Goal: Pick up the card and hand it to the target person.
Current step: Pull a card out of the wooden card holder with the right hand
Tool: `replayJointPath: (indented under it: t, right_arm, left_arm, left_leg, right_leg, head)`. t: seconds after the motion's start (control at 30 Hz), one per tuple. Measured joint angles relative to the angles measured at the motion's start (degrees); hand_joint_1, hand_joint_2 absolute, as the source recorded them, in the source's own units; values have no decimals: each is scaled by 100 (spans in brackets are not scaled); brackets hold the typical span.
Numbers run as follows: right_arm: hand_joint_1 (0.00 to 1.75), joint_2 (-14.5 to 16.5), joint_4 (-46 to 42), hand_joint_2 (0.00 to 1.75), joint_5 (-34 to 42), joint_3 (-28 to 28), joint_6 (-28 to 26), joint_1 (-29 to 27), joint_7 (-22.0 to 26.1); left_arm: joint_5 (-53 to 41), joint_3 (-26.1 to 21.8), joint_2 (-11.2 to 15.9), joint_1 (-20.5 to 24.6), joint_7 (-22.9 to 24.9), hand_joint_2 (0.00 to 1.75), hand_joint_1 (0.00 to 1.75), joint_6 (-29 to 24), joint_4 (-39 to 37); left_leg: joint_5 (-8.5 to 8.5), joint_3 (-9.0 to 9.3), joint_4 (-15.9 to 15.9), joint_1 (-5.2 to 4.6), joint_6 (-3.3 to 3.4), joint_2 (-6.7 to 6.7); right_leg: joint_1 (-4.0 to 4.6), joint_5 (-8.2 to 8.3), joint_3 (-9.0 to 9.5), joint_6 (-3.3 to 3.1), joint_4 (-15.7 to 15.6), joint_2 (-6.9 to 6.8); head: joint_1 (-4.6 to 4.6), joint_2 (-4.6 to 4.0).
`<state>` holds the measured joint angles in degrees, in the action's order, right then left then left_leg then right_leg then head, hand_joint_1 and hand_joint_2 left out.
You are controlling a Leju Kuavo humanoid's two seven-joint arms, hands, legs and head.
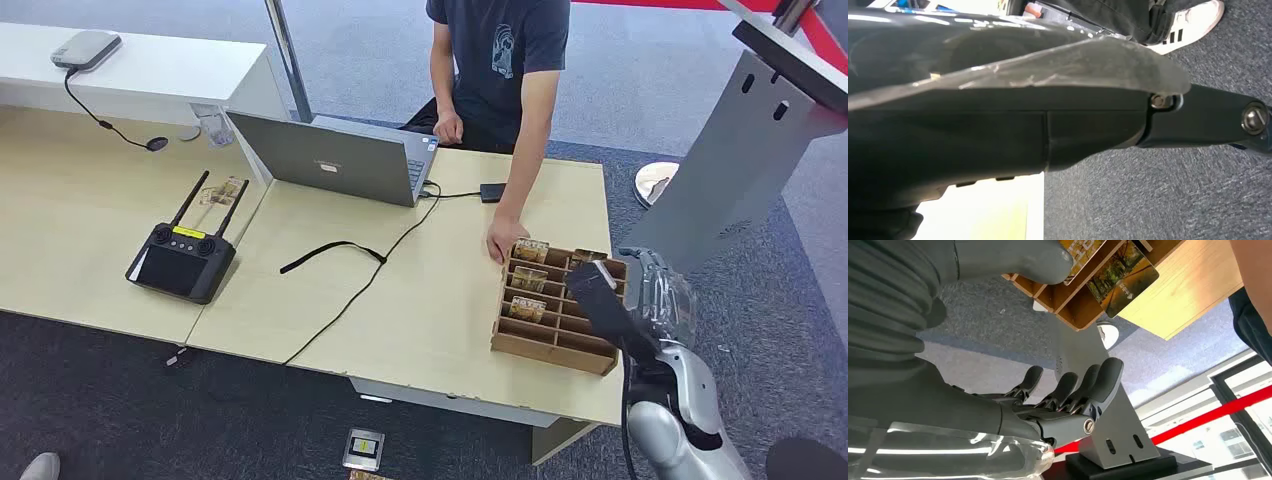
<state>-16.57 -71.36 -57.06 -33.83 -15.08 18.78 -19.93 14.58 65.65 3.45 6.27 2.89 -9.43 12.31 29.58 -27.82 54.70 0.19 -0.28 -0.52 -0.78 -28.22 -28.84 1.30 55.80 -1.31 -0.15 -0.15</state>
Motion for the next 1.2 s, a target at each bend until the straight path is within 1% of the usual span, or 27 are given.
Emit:
replayJointPath:
  t: [0.17, 0.3, 0.5, 0.6, 0.67, 0.8, 0.97, 1.07, 1.2]
  right_arm:
    - [82, 10, 36, 175, -86, -44, 155, 39, -1]
    - [79, 16, 91, 175, -184, -93, 326, 70, -1]
    - [74, 17, 175, 175, -241, -169, 433, 136, 0]
    - [75, 18, 249, 175, -253, -211, 462, 197, 19]
    - [78, 21, 305, 175, -252, -243, 470, 238, 48]
    - [93, 34, 439, 175, -268, -305, 480, 337, 101]
    - [98, 65, 677, 175, -266, -405, 465, 514, 170]
    - [97, 80, 846, 175, -236, -464, 437, 628, 217]
    - [91, 114, 1133, 175, -206, -566, 382, 757, 289]
  left_arm:
    - [0, 29, 0, 6, 0, 0, 0, 31, 0]
    - [0, 37, 0, 8, 0, 0, 0, 48, 0]
    - [0, 38, 0, 10, 2, 0, 0, 63, 0]
    - [0, 38, 0, 12, 4, 0, 0, 72, 0]
    - [0, 38, 0, 12, 5, 0, 0, 80, 0]
    - [0, 38, 0, 14, 6, 0, 0, 86, 0]
    - [0, 38, 0, 21, -14, 0, 0, 96, 0]
    - [0, 40, 0, 25, -17, 0, 0, 97, 0]
    - [0, 43, 0, 32, -4, 0, 0, 93, 0]
  left_leg:
    - [0, 0, 0, 0, 0, 0]
    - [0, 0, 0, 0, 0, 1]
    - [0, -1, 0, 0, 0, 1]
    - [0, -1, 0, 0, 0, 1]
    - [0, -1, 0, 0, 0, 1]
    - [0, -1, 0, 0, 0, 1]
    - [0, -1, 0, 0, 0, 1]
    - [0, -1, 0, 0, 0, 1]
    - [0, -2, 0, 0, 0, 2]
  right_leg:
    - [0, 0, 1, 0, 0, 0]
    - [0, 0, 0, 0, 0, 0]
    - [0, 0, 0, 0, 0, 0]
    - [0, 0, 0, 0, 0, 0]
    - [0, 0, 0, 0, 0, 0]
    - [0, 0, 1, 0, 1, 0]
    - [0, 0, 0, 0, 1, 0]
    - [0, 0, 0, 0, 1, 0]
    - [0, 0, 0, 0, 1, 0]
  head:
    - [1, 0]
    - [0, 0]
    - [0, 0]
    - [0, 0]
    - [0, 0]
    - [0, 0]
    - [0, 0]
    - [0, 0]
    - [0, 0]
